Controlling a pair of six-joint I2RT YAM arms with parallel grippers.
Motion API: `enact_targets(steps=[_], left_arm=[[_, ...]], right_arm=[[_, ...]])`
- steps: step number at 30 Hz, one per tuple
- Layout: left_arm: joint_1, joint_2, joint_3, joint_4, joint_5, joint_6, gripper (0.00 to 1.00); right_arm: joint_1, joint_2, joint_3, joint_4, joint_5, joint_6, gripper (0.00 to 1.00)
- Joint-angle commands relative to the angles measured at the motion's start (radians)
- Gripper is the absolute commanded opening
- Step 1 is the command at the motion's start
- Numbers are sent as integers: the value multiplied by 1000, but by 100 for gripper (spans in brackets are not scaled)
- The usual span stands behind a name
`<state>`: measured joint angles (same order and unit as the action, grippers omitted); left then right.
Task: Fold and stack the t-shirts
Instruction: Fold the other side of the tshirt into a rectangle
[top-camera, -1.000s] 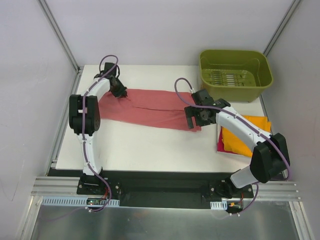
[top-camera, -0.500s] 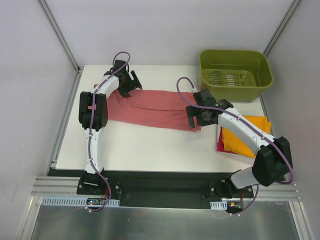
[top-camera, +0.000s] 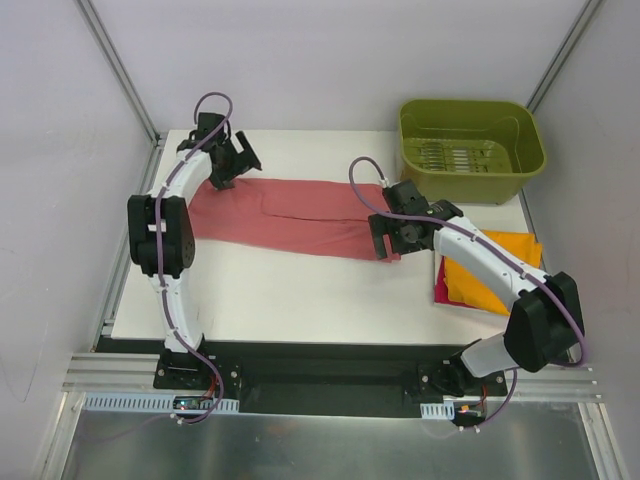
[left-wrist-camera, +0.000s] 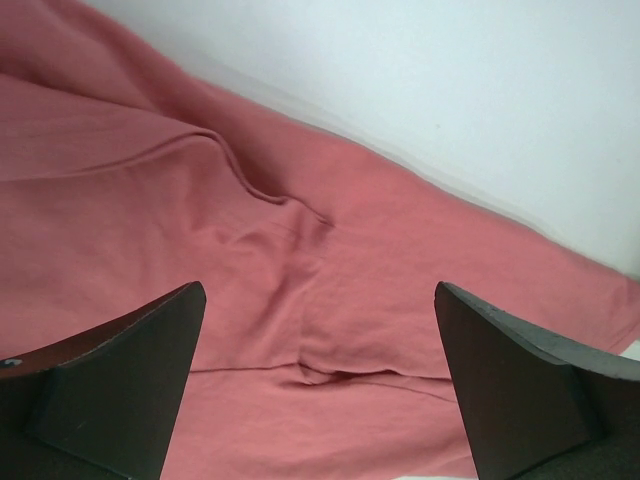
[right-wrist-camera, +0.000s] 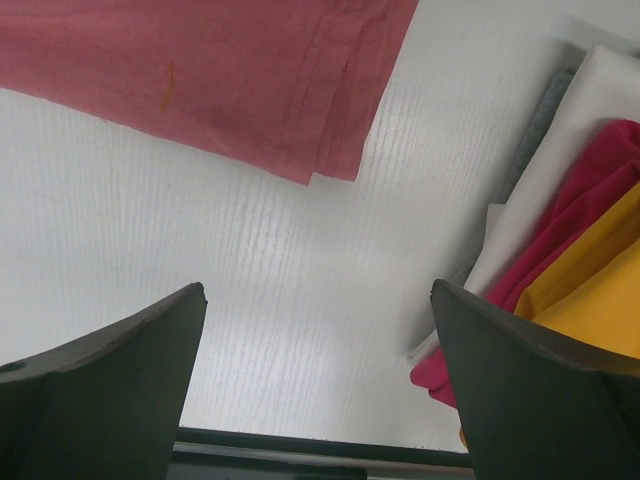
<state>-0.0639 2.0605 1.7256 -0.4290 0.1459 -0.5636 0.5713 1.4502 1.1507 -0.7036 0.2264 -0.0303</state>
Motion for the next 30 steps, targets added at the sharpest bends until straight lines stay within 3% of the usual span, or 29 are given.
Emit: enact_targets(steps=[1,10,15,25,27,30], left_arm=[[58,-14,-43,1,-5,27,99],[118,82,21,15,-17,67,99],[139,173,152,16,24,59,99],[170,336,531,15,-46,58,99],[171,319,534,15,-8,30,99],[173,233,421,15,112,-40,99]], right_arm=[[10,13,23,21,-6,0,100],[10,41,40,16,7,-2,100],[12,67,58,6,16,-3,99],[13,53,67,4,62,-10,100],[12,58,73,21,56,-20,100],[10,119,109,45,-14,-29,100]])
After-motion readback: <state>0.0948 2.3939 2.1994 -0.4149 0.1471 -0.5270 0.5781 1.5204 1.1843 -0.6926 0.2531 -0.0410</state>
